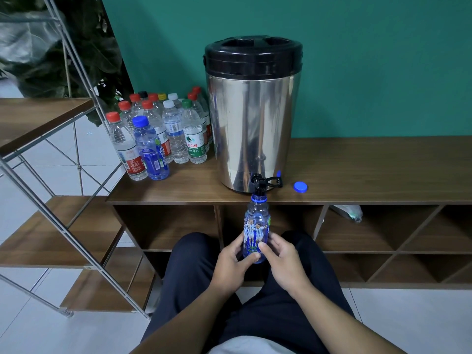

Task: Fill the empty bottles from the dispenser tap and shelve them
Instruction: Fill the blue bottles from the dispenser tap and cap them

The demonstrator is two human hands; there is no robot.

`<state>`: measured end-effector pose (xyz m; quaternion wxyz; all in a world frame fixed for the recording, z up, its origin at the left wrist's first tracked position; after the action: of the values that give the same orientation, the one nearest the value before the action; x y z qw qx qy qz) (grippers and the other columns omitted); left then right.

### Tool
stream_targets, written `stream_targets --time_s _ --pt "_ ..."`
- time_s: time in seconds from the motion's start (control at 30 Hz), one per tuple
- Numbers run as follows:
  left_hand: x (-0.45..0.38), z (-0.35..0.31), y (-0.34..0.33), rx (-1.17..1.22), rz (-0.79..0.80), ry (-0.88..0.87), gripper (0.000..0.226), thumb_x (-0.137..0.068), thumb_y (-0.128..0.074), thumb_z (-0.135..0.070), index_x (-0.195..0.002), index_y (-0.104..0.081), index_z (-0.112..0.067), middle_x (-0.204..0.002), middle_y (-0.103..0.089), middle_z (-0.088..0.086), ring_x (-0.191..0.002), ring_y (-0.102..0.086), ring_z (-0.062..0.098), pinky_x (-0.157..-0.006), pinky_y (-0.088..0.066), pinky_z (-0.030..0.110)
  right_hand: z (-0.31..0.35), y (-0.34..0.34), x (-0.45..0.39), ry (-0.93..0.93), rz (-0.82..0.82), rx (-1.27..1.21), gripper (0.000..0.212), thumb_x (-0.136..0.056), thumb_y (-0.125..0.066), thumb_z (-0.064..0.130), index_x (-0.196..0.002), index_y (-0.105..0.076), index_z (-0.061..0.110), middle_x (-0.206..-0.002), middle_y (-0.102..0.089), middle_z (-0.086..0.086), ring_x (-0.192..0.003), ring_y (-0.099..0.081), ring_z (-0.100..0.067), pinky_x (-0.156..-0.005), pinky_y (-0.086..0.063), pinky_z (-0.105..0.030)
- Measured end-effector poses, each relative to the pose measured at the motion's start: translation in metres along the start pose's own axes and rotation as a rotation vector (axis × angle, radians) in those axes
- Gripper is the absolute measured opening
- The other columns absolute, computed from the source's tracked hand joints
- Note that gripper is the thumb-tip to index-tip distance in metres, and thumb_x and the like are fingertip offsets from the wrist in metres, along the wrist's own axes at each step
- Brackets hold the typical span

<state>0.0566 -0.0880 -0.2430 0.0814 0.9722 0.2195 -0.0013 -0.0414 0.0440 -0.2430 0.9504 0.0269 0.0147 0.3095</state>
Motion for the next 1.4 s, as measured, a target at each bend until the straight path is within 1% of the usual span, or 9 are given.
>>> stream_targets --time_s 0.4,0.63,0.8,0.97,1.4 --pt "0.0003 -0.0014 -0.0005 0.016 0.002 -0.007 0.057 -0.105 -0.075 0.0 -0.157 -0.062 -0.02 -0.144 -0.076 -0.003 -0.138 -0.07 0.02 -0.122 -0.053 0.051 -0.0012 -0.0004 -0.0009 0.004 -0.005 0.007 0.033 -0.11 -0.063 0.005 -0.135 -0.074 0.023 -0.129 -0.08 0.004 -0.124 -0.075 -0.017 -0.109 -0.059 -0.05" --pt "0.0011 -0.0051 -0.0009 0.01 -0.003 -0.027 0.055 -0.105 -0.074 0.001 -0.154 -0.064 -0.022 -0.142 -0.077 -0.005 -0.136 -0.07 0.015 -0.119 -0.055 0.039 -0.0021 -0.0001 -0.0014 0.009 -0.006 -0.005 0.033 -0.11 -0.063 0.004 -0.136 -0.073 0.021 -0.13 -0.08 0.003 -0.126 -0.074 -0.017 -0.111 -0.058 -0.05" --pt "0.0005 -0.0035 -0.0003 -0.004 -0.003 -0.019 0.056 -0.105 -0.074 -0.001 -0.155 -0.064 -0.023 -0.143 -0.076 -0.004 -0.137 -0.07 0.018 -0.12 -0.055 0.048 -0.0016 0.0001 -0.0009 0.008 0.0 -0.005 0.034 -0.11 -0.063 0.005 -0.139 -0.072 0.022 -0.132 -0.079 0.005 -0.127 -0.073 -0.015 -0.11 -0.059 -0.048" --pt "0.0006 -0.0033 -0.0004 -0.01 -0.003 -0.017 0.057 -0.105 -0.075 -0.002 -0.156 -0.063 -0.023 -0.145 -0.075 -0.005 -0.138 -0.07 0.018 -0.121 -0.053 0.052 -0.0037 0.0002 -0.002 0.004 -0.006 -0.009 0.034 -0.11 -0.064 0.006 -0.139 -0.072 0.021 -0.132 -0.079 0.003 -0.127 -0.073 -0.017 -0.111 -0.058 -0.051" --pt "0.0011 -0.0056 0.0003 -0.004 0.003 -0.027 0.054 -0.106 -0.074 -0.001 -0.154 -0.064 -0.024 -0.144 -0.075 -0.005 -0.138 -0.07 0.017 -0.12 -0.054 0.046 -0.0044 0.0003 -0.0019 0.0 0.001 -0.009 0.034 -0.11 -0.063 0.006 -0.139 -0.072 0.021 -0.132 -0.079 0.003 -0.127 -0.073 -0.017 -0.11 -0.058 -0.051"
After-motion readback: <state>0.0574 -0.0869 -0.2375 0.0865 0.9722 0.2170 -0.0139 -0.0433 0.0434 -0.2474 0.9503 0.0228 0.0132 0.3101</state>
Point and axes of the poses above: each hand's wrist, its own x-axis away from the middle knuckle, its own y-axis out of the back of the hand, z = x × y, the point moved 5 cm from there along -x, towards the middle knuckle
